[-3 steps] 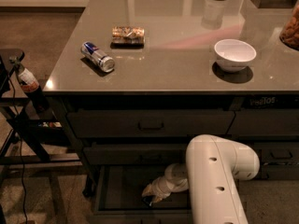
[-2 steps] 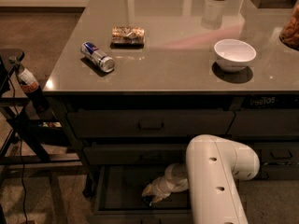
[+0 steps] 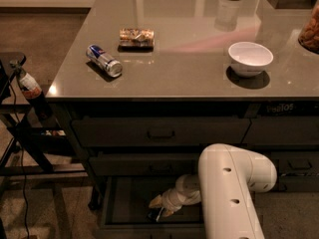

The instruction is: Place rxbar blueberry into bottom drawer

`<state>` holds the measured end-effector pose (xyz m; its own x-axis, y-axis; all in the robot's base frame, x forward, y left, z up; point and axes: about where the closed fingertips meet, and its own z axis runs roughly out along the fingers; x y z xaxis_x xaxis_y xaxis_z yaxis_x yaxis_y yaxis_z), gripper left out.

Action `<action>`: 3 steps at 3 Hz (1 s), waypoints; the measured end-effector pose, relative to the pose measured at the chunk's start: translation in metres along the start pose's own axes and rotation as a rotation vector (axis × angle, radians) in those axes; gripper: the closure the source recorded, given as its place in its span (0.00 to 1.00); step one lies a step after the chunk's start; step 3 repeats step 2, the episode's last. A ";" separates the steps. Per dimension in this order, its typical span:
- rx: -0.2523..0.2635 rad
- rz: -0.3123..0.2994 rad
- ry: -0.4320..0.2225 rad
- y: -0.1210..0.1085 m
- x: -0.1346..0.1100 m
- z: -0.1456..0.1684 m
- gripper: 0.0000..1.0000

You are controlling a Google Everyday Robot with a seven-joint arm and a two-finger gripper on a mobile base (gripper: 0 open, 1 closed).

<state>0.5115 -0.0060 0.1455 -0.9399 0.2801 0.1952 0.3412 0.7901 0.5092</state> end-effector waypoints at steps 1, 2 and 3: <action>0.000 0.000 0.000 0.000 0.000 0.000 0.00; 0.000 0.000 0.000 0.000 0.000 0.000 0.00; 0.000 0.000 0.000 0.000 0.000 0.000 0.00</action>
Offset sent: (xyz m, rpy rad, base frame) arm 0.0000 0.0000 0.0000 0.0000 0.0000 0.0000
